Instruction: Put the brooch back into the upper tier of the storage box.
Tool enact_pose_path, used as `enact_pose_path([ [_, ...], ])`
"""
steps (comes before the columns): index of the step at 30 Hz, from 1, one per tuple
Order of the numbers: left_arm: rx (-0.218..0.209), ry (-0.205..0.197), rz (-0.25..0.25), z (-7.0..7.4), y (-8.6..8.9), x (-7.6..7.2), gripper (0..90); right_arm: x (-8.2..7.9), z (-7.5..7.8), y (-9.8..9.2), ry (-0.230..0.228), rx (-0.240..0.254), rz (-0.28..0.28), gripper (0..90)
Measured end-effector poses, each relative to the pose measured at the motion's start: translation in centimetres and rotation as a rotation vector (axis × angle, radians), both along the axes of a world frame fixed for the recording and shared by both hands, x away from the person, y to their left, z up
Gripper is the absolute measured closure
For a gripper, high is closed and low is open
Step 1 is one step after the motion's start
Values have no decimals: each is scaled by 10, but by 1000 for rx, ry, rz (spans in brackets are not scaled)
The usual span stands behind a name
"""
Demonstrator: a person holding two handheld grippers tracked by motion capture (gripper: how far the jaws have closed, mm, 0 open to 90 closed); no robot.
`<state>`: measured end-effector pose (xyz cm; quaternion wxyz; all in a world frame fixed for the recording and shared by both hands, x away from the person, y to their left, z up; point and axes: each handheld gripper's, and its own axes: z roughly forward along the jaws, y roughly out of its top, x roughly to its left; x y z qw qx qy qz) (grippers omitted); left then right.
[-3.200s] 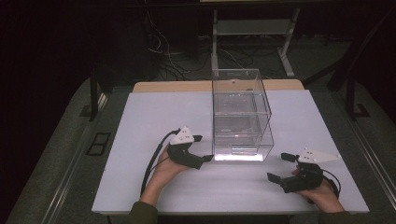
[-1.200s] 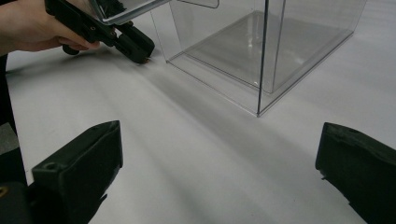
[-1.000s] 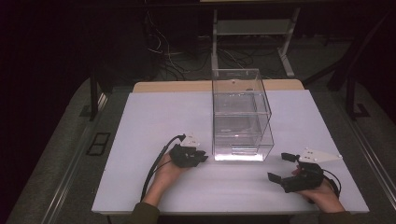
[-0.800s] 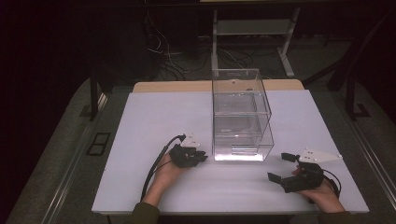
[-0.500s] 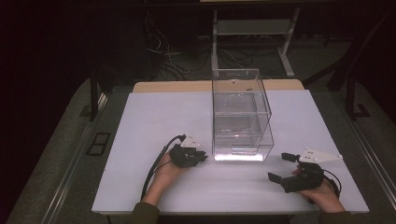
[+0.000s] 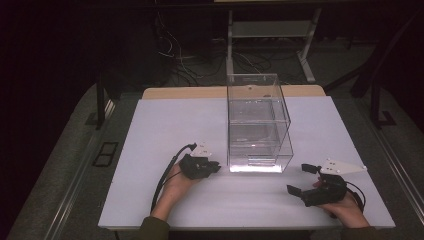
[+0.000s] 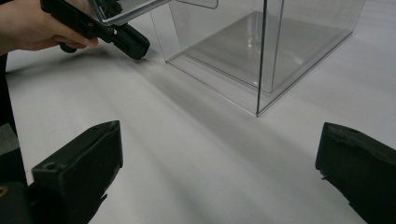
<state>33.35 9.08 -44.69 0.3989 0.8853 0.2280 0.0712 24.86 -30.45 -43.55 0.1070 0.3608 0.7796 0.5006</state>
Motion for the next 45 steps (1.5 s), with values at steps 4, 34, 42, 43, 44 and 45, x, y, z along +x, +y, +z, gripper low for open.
enact_pose_path([
  [4,-6,0,-6,2,1,-1,793,0,0,0,-1,0,-1,6],
  [34,-54,22,-53,21,16,-14,793,3,-4,6,-12,-15,26,6],
  [42,-71,26,-60,27,23,-17,793,2,-4,6,-12,-10,23,6],
  [43,-75,27,-59,27,23,-17,793,2,-4,6,-13,-10,24,6],
  [44,-82,31,-55,27,24,-18,793,2,-4,5,-14,-10,25,6],
  [45,-78,27,-58,28,24,-17,793,2,-4,5,-15,-9,25,6],
])
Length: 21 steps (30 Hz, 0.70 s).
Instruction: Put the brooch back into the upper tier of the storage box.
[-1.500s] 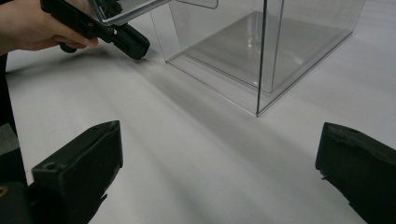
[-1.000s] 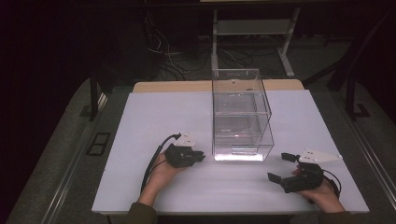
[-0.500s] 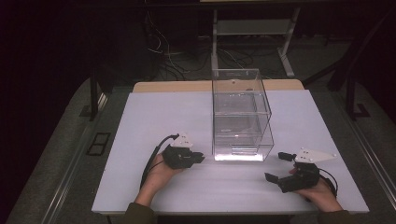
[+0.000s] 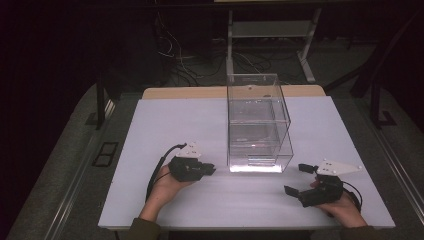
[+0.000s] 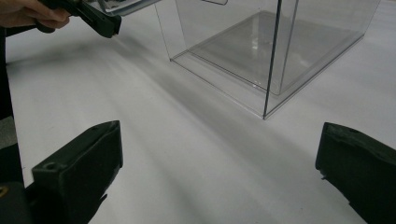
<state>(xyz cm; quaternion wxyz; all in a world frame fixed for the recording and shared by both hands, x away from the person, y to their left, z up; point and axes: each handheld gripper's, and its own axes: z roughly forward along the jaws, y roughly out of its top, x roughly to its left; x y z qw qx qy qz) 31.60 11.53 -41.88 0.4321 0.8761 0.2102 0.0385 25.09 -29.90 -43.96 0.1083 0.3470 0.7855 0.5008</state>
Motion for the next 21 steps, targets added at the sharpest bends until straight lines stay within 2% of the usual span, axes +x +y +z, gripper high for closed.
enact_pose_path([
  [7,-18,6,5,5,3,-2,793,0,0,0,-1,1,0,6],
  [21,-28,16,-9,16,11,-6,793,-1,1,-1,-1,3,1,6],
])
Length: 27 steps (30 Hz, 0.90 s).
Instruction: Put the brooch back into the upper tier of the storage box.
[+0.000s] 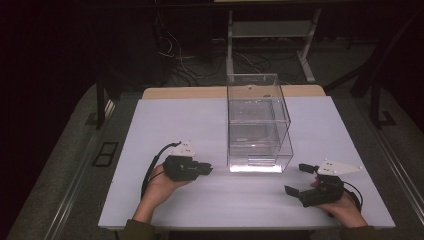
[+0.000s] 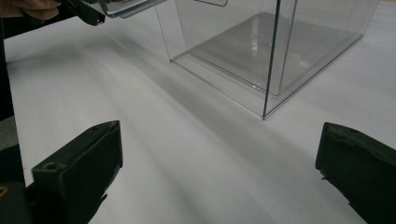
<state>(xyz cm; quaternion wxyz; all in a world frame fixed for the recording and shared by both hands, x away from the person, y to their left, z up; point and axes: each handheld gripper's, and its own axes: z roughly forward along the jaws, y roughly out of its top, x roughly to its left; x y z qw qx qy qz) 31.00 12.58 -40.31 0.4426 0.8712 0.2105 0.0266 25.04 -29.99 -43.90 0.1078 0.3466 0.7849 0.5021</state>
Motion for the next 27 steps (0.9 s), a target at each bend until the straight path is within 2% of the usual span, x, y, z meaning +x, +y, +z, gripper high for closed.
enact_pose_path([
  [9,-11,-4,-20,10,4,-2,792,0,0,0,0,-1,-2,6],
  [18,-45,-10,-42,21,8,-6,793,0,0,0,0,-2,-1,6],
  [27,-70,-24,-59,38,9,-6,791,1,0,0,1,2,-6,6],
])
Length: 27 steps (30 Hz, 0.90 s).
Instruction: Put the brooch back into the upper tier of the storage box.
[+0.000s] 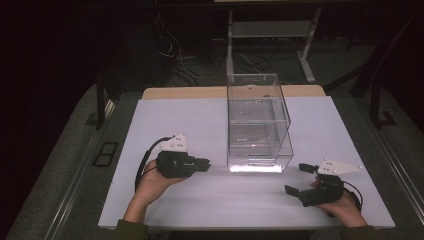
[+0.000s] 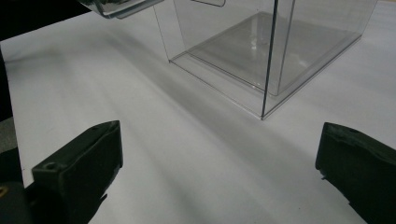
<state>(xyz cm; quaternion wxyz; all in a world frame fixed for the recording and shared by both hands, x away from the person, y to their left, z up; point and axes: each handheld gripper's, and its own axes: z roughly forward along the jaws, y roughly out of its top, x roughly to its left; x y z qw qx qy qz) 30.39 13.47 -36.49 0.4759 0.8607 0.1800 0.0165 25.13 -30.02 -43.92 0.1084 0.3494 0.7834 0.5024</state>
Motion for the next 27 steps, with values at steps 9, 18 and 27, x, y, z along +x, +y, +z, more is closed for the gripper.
enact_pose_path([
  [9,11,-45,-29,25,-5,0,792,0,0,0,1,1,-2,6],
  [18,2,-70,-57,47,-10,-1,792,0,-1,0,-4,-3,2,5],
  [27,-13,-86,-87,63,-18,-1,792,-1,-1,0,-3,-1,-1,6],
])
